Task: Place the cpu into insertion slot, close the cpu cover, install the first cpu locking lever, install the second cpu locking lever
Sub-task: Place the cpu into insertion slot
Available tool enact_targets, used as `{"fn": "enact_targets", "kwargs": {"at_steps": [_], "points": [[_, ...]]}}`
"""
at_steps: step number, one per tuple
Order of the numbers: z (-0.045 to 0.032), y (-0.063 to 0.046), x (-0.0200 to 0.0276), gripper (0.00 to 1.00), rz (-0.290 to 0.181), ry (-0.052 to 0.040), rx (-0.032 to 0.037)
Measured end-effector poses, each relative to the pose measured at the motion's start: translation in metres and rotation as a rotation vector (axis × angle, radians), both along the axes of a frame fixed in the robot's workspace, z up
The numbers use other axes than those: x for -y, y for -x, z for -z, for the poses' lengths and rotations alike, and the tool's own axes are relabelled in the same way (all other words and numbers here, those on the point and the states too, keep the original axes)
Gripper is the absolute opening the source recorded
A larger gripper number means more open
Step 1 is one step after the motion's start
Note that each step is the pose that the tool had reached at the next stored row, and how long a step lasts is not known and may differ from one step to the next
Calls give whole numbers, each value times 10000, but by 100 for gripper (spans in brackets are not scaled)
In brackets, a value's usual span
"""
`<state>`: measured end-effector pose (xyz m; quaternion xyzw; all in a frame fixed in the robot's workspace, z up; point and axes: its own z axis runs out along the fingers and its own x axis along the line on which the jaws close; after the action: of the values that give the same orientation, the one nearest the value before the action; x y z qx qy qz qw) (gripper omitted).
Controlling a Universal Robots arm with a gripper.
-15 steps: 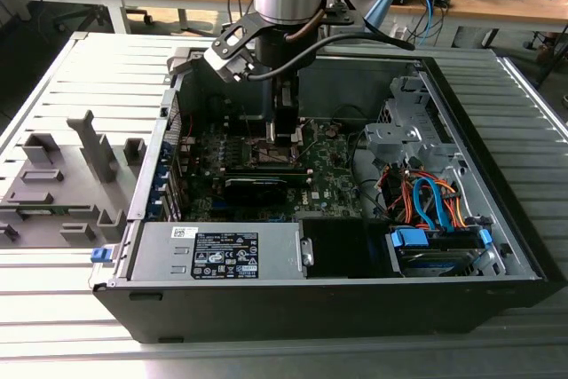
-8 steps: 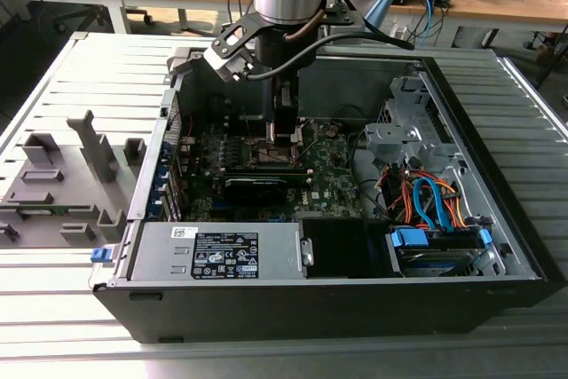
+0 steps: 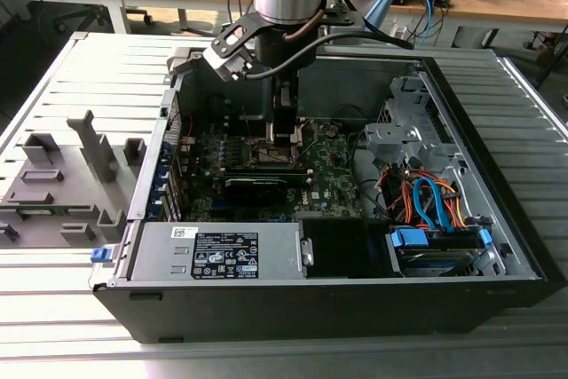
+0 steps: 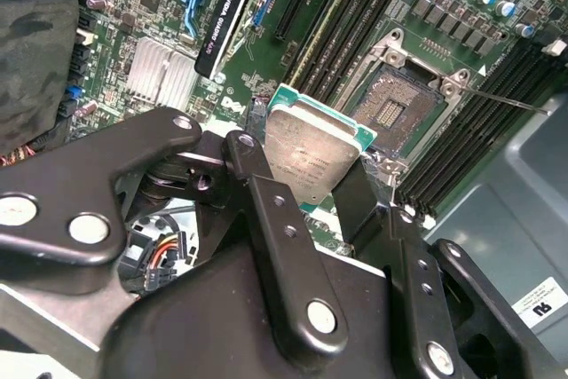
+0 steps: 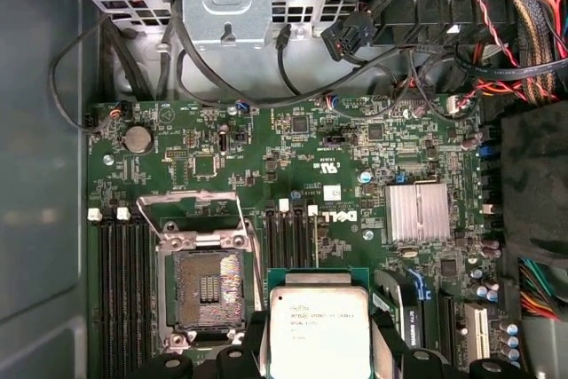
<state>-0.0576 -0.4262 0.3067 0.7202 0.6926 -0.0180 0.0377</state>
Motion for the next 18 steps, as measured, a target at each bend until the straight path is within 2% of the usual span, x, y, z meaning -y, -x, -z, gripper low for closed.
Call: {"fn": "enact_targets", "kwargs": {"at_steps": [18], "points": [[0,0,0,54,308,70,0]]}}
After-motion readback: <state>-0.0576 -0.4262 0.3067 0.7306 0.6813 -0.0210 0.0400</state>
